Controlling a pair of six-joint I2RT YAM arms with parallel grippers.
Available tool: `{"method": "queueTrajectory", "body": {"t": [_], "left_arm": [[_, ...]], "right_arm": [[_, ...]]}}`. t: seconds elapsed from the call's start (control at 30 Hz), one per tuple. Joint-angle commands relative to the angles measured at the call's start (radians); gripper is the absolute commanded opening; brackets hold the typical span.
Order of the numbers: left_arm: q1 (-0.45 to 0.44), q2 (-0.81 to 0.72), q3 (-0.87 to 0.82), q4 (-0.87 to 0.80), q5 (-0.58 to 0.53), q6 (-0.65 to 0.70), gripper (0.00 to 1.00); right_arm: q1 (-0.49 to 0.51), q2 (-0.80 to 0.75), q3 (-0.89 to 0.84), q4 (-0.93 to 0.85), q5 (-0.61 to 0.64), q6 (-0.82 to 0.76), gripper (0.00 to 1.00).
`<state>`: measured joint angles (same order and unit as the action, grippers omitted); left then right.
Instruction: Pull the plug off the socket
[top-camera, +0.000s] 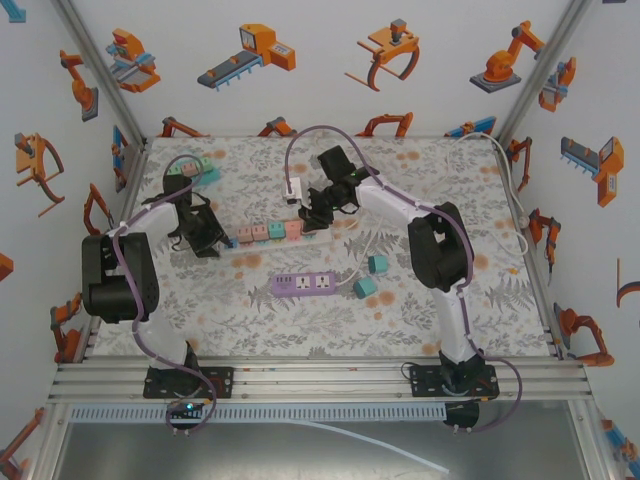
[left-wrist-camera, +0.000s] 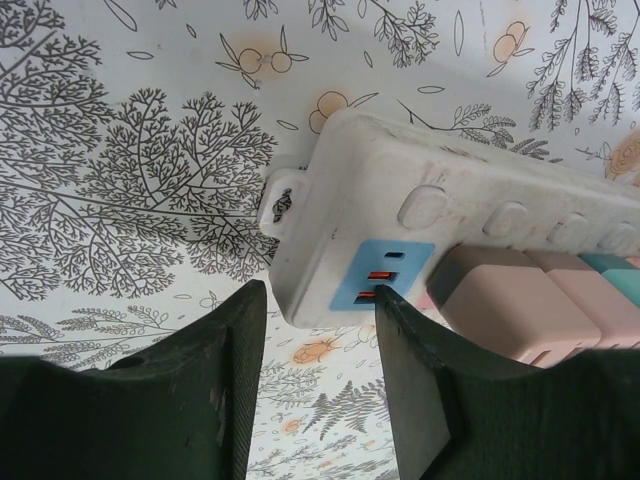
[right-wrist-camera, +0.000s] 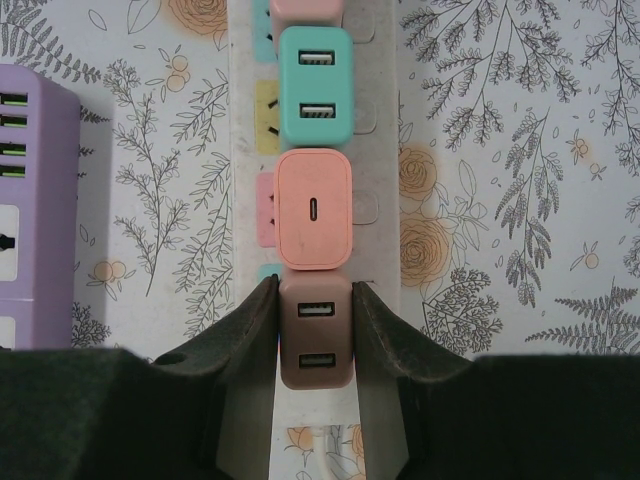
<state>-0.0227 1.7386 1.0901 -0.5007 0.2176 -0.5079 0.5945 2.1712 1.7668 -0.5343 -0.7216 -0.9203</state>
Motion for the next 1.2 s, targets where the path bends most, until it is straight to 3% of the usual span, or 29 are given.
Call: {"method": "queueTrajectory", "body": {"t": [0.0, 0.43, 0.67, 0.87, 1.17], "left_arm": [[0.005, 0.034, -0.015, 0.011, -0.028, 0.03, 0.46], [0.003, 0.06, -0.026, -0.091, -0.115, 0.079, 0.45], [-0.027, 0.072, -0.009, -0.127, -0.129, 0.11, 0.45], [-0.075, 0.083, -0.031, -0.165, -0.175, 0.123, 0.45], [-0.064, 0.035, -0.014, -0.156, -0.132, 0.083, 0.45]], "right_arm": [[0.016, 0.009, 0.056, -0.016, -0.046, 0.001, 0.28], [0.011, 0.021, 0.142, -0.006, -0.092, 0.069, 0.25], [0.017, 0.021, 0.159, -0.142, -0.028, -0.075, 0.23], [0.022, 0.006, 0.163, -0.148, -0.007, -0.074, 0.22], [0.006, -0.048, 0.166, -0.148, -0.026, -0.025, 0.22]]}}
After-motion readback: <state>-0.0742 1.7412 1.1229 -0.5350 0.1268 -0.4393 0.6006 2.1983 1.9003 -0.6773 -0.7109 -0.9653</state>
